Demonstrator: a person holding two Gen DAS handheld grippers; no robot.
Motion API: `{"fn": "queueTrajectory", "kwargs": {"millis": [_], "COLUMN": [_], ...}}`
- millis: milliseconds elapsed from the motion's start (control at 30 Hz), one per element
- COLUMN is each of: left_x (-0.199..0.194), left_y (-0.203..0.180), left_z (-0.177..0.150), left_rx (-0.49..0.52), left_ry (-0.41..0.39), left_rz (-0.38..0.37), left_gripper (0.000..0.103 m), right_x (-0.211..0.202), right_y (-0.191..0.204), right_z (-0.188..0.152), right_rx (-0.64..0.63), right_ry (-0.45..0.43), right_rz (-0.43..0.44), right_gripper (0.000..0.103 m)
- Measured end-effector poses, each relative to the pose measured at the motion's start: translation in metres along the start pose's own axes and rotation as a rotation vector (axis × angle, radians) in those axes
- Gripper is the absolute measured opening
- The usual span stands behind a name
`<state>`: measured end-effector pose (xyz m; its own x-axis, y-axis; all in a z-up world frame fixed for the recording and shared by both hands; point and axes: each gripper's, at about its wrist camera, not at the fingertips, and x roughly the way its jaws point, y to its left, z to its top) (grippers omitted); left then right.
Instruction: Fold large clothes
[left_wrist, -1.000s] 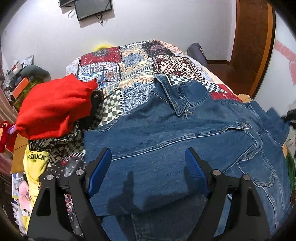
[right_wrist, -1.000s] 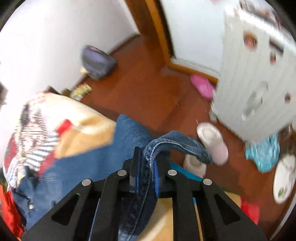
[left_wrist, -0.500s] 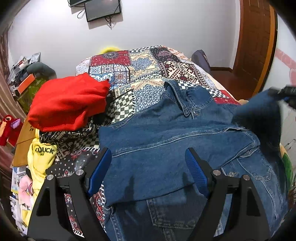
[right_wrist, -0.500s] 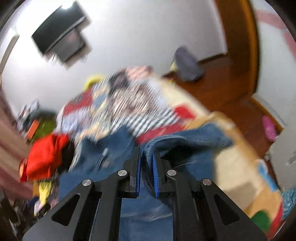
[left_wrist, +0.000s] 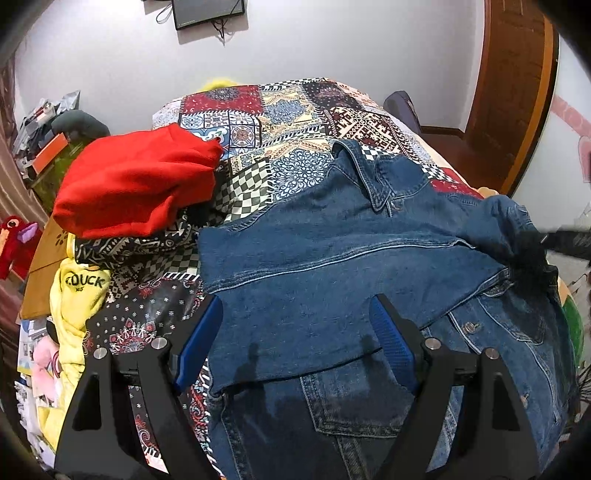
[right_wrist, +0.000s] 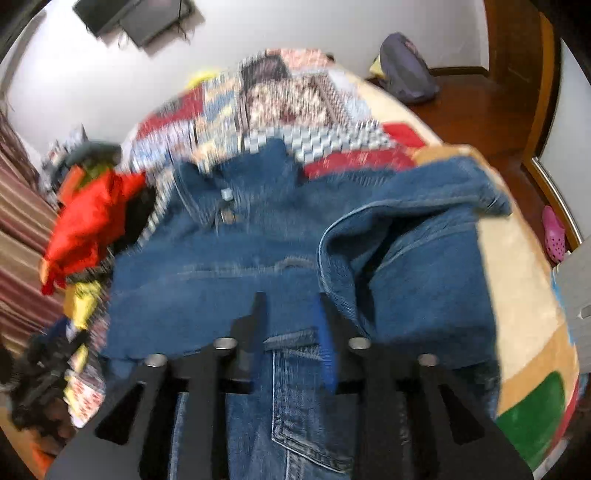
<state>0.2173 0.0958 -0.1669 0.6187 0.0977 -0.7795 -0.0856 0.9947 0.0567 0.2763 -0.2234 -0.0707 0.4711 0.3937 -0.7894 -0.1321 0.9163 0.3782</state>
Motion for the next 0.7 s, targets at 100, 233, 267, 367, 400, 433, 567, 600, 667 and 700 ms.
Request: {"fn": "queueTrajectory", "kwargs": {"millis": [100, 233, 267, 367, 400, 433, 567, 600, 667, 700], "left_x": [0.003, 0.008, 0.009, 0.013, 0.014, 0.016, 0.021, 0.023, 0.028, 0.03], "left_y": [-0.002, -0.007, -0.008, -0.01, -0.01, -0.01, -0.008, -0.006, -0.003, -0.002], "left_z": [0.001, 0.004, 0.005, 0.007, 0.008, 0.008, 0.009, 0.009, 0.01, 0.01], "left_rx": [-0.007, -0.011, -0.009, -0.004, -0.004, -0.005, -0.018, -0.023, -0.035, -0.042], "left_ry": [0.003, 0.011, 0.013, 0.017, 0.019, 0.02, 0.029, 0.033, 0.043, 0.048], "left_rz": [-0.009, -0.022, -0.023, -0.023, -0.024, -0.024, -0.021, -0.02, -0.017, -0.015], "left_gripper": [0.081, 0.081, 0.081, 0.081, 0.081, 0.081, 0.081, 0.081, 0.081, 0.081], "right_x": [-0.019, -0.023, -0.02, 0.0, 0.009, 0.018, 0.051, 0.057, 0.074, 0.076], "right_y": [-0.016, -0.058, -0.068, -0.097, -0.104, -0.113, -0.135, -0.138, -0.143, -0.144], "right_z": [0.017, 0.039, 0.042, 0.049, 0.051, 0.051, 0.053, 0.054, 0.056, 0.057], "right_rx": [0.053, 0.192, 0.229, 0.347, 0.379, 0.416, 0.515, 0.532, 0.562, 0.561], "right_ry": [-0.112, -0.141, -0.136, -0.101, -0.085, -0.063, -0.002, 0.012, 0.035, 0.035], "right_rz": [-0.077, -0.086, -0.085, -0.097, -0.1, -0.108, -0.084, -0.076, -0.081, -0.08], "right_gripper": [0.069, 0.069, 0.069, 0.069, 0.069, 0.069, 0.069, 0.069, 0.069, 0.068]}}
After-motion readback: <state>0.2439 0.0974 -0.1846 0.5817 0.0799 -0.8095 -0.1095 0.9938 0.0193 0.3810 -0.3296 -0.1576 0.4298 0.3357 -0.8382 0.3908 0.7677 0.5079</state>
